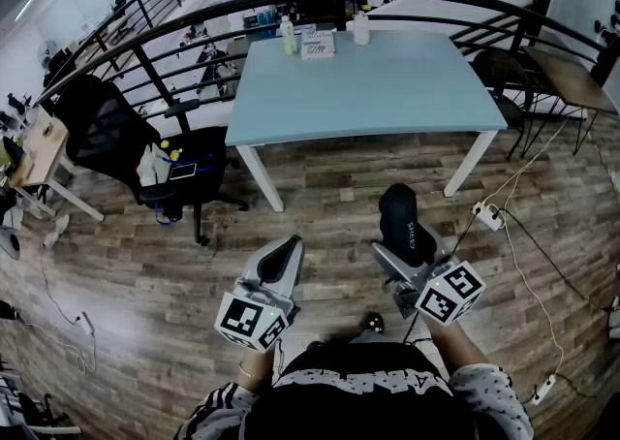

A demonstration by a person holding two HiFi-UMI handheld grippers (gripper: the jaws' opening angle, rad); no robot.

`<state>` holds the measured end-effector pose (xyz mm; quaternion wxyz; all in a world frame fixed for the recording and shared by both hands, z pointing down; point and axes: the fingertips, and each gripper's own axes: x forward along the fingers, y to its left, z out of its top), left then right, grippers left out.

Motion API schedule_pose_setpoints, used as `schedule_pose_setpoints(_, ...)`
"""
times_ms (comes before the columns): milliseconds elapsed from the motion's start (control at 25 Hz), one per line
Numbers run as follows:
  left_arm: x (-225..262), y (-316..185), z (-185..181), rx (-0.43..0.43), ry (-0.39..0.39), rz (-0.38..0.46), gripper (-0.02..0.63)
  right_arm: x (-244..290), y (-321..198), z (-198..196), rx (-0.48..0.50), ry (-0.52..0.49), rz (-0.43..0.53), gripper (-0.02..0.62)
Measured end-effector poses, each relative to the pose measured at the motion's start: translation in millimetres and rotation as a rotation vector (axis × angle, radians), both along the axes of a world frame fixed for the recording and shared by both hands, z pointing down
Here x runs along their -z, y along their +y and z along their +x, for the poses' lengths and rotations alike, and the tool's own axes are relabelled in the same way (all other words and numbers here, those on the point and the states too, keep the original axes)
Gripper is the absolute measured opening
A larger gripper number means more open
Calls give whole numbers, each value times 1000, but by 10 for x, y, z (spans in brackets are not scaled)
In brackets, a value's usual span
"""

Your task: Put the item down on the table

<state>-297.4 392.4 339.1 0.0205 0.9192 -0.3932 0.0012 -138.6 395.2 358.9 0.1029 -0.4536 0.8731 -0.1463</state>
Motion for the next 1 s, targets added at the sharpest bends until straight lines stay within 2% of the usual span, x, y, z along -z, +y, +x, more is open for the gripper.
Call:
schedule_pose_setpoints(440, -16, -60, 122, 31, -20, 7, 0, 16, -88, 137, 22, -30, 34, 393)
schedule_pose_setpoints(1000, -183, -279, 399, 76, -55, -39, 0, -128, -360, 453, 51, -63, 0, 393)
